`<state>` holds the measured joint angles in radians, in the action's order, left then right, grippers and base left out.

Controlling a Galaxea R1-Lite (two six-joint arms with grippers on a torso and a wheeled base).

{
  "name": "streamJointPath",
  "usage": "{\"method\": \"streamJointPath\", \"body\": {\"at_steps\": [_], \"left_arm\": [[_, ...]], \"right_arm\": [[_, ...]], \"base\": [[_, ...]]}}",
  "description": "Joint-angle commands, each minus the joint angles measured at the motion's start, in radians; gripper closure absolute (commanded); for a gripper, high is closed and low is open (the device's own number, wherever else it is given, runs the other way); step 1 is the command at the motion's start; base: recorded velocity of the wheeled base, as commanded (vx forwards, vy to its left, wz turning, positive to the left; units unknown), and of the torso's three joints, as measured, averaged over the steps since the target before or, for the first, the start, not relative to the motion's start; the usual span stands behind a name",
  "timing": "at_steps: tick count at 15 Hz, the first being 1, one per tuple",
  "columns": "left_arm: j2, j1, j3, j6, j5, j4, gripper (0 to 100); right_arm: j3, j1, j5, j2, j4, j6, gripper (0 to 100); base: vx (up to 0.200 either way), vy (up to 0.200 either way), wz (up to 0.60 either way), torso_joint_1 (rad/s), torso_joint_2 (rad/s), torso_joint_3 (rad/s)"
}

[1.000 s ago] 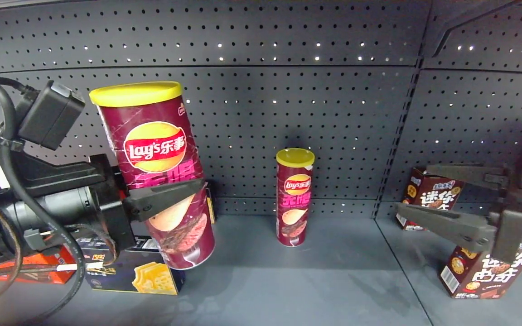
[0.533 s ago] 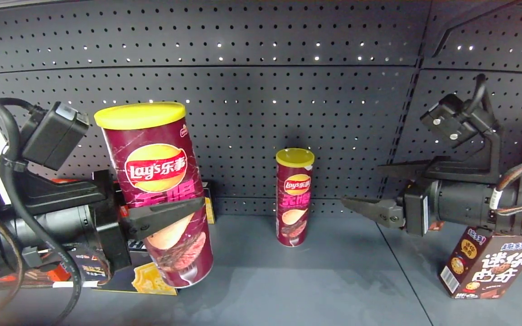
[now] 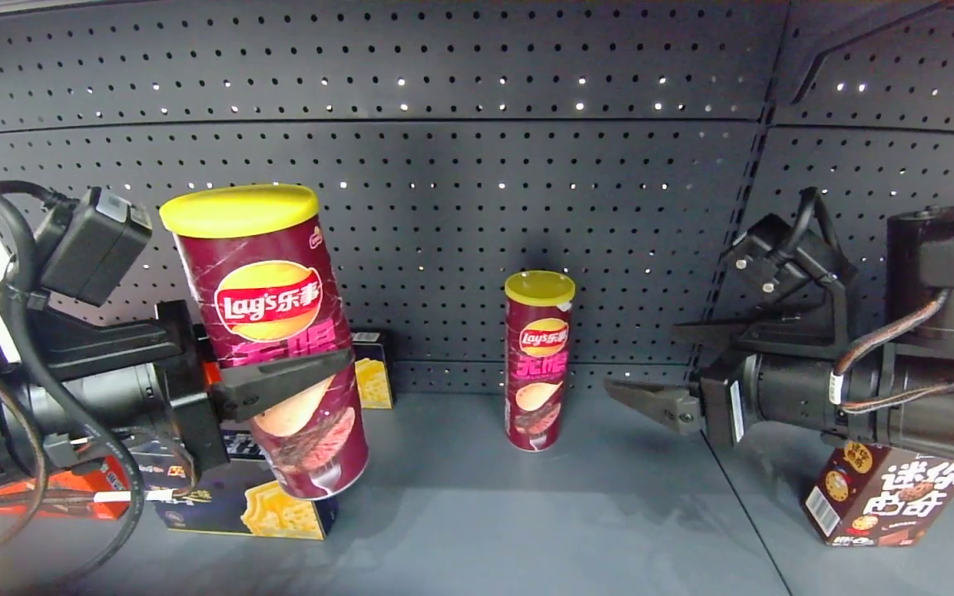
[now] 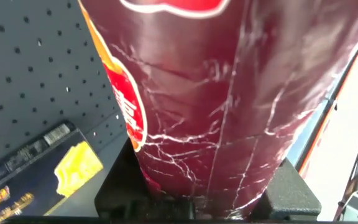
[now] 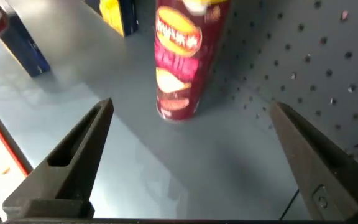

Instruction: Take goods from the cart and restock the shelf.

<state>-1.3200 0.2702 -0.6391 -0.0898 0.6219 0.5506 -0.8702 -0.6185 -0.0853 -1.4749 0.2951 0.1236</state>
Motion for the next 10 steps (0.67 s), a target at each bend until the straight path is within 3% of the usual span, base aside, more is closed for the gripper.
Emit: {"method": "streamJointPath", "body": {"at_steps": [1, 6, 10], "left_arm": [[-0.002, 0.004, 0.021, -0.001, 0.001, 0.006, 100], [-0.001, 0.004, 0.015, -0.001, 0.001, 0.0, 100], [0.004, 0.007, 0.032, -0.001, 0.001, -0.001, 100]], "right_arm": [[0.033, 0.002, -0.002, 0.018, 0.001, 0.001, 0], [0.033, 0.052, -0.04, 0.007, 0.019, 0.01, 0], [0.048, 0.128, -0.26, -0.059, 0.151, 0.024, 0]], "base": [[0.0, 0.0, 0.0, 0.0, 0.0, 0.0], [0.0, 0.0, 0.0, 0.0, 0.0, 0.0], [0.0, 0.0, 0.0, 0.0, 0.0, 0.0]]}}
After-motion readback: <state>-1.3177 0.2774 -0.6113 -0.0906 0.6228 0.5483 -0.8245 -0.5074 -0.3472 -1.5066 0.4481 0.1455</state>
